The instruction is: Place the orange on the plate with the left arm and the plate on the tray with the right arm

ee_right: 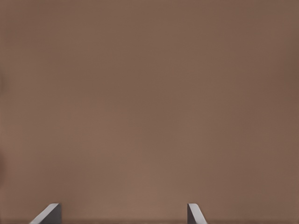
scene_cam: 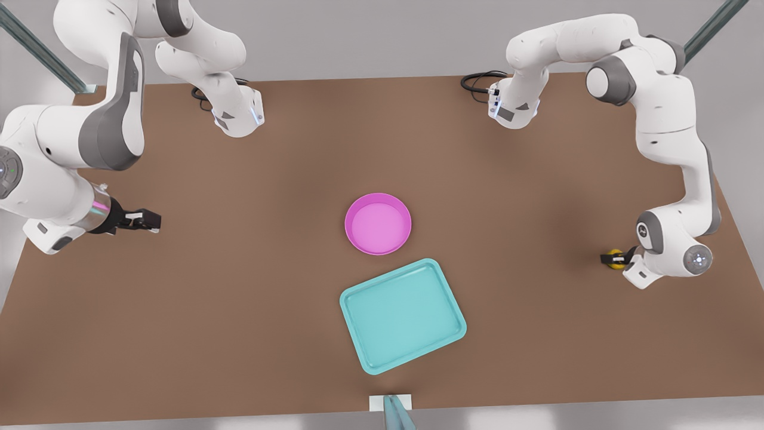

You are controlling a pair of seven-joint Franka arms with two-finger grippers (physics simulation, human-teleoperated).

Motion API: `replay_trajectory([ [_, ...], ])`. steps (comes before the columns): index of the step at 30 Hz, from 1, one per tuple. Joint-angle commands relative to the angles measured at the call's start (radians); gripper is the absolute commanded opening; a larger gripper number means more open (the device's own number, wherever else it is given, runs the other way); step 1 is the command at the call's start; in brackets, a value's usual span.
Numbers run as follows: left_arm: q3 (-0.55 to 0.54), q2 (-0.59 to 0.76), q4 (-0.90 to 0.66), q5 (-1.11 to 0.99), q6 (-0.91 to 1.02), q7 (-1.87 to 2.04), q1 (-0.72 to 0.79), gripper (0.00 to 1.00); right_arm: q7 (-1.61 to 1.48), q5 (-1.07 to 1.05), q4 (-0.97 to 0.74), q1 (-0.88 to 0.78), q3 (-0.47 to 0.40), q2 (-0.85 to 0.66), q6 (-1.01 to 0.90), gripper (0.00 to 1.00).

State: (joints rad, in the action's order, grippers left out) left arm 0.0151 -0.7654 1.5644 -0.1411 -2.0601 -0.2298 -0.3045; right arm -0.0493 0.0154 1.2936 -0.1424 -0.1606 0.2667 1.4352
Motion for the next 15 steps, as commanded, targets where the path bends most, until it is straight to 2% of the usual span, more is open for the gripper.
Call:
replay_trajectory([
  [1, 0.0, -0.008, 0.003, -0.002, -0.028, -0.071, -0.008, 1.0, -0.015, 0.0, 0.0, 0.003, 0.0, 0.0, -0.003, 1.0],
  [8, -0.001, -0.032, 0.003, -0.002, -0.054, -0.071, -0.016, 1.0, -0.015, -0.005, 0.0, 0.004, 0.0, 0.002, -0.003, 1.0],
  [9, 0.0, -0.032, 0.003, -0.002, -0.057, -0.071, -0.016, 0.88, -0.015, -0.003, 0.0, 0.004, 0.0, 0.002, -0.003, 1.0],
  [10, -0.001, -0.032, 0.003, -0.002, -0.057, -0.071, -0.016, 0.65, -0.015, -0.003, 0.0, 0.004, 0.0, 0.003, -0.003, 1.0],
  [11, 0.0, -0.032, 0.003, -0.002, -0.057, -0.071, -0.016, 0.62, -0.015, -0.005, 0.0, 0.004, 0.0, 0.008, -0.003, 1.0],
  [15, -0.001, 0.009, 0.003, -0.002, 0.009, -0.042, -0.004, 0.62, -0.015, -0.005, 0.0, 0.004, 0.0, 0.008, -0.003, 1.0],
])
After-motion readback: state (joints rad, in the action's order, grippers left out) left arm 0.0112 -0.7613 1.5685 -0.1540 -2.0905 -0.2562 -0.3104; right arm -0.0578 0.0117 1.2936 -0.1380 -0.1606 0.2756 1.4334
